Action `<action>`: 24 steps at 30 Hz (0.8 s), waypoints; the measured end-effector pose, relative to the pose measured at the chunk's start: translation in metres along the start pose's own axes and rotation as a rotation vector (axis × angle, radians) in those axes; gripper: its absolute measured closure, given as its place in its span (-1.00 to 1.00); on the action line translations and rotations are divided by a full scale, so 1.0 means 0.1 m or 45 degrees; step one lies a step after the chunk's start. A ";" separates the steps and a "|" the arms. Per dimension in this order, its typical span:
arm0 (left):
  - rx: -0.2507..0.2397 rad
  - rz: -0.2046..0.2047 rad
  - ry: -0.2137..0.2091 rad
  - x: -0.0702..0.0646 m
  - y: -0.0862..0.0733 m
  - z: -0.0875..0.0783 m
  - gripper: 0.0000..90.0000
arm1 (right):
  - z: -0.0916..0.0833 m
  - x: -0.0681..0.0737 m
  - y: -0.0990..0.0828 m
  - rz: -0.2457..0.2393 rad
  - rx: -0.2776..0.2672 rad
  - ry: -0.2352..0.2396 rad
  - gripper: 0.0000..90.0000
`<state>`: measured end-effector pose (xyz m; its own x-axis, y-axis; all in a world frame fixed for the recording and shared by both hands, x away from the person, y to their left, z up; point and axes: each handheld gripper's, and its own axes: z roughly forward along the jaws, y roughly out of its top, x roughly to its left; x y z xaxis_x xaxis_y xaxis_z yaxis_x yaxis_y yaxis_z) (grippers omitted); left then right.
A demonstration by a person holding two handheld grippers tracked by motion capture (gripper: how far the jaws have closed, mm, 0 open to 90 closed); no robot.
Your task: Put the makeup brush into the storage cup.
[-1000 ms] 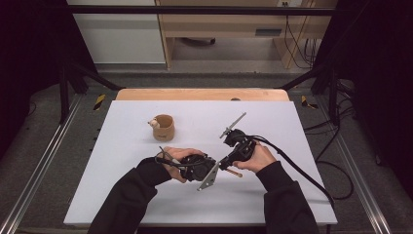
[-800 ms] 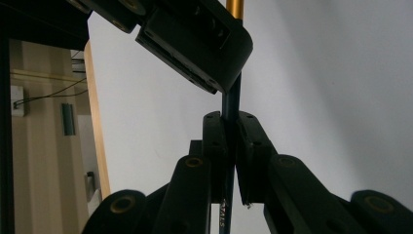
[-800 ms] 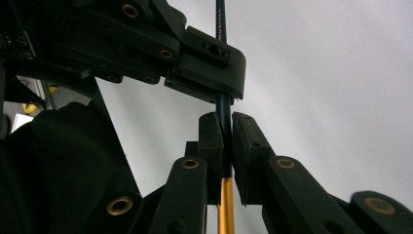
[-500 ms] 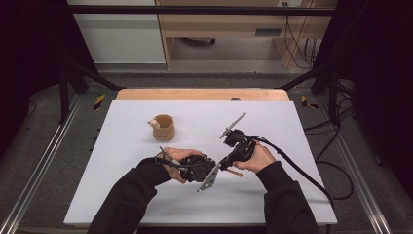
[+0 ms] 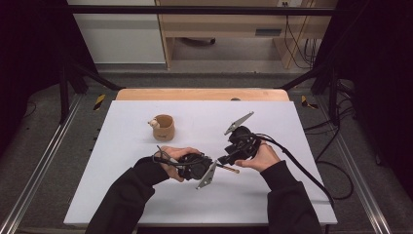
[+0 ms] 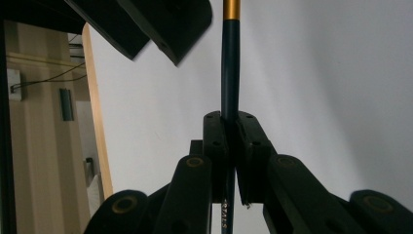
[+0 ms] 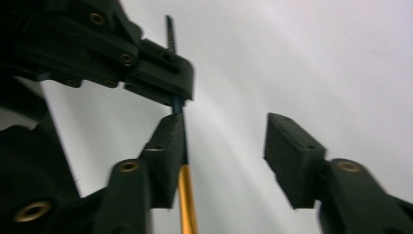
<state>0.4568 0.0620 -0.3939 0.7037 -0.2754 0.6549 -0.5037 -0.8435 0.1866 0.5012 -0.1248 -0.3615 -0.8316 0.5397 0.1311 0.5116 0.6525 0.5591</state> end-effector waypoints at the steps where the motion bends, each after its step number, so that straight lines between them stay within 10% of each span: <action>1: 0.004 -0.007 -0.002 0.00 -0.01 0.00 0.85 | -0.02 0.00 -0.01 0.005 -0.017 -0.023 -0.03; 24: -0.012 -0.249 -0.015 0.03 -0.25 -0.11 0.85 | -0.33 -0.22 -0.35 0.118 -0.420 -0.360 -0.56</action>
<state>0.4660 0.0875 -0.3882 0.7945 -0.1117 0.5968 -0.3610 -0.8773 0.3163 0.4948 -0.1767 -0.3569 -0.6702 0.7421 -0.0104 0.4468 0.4146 0.7928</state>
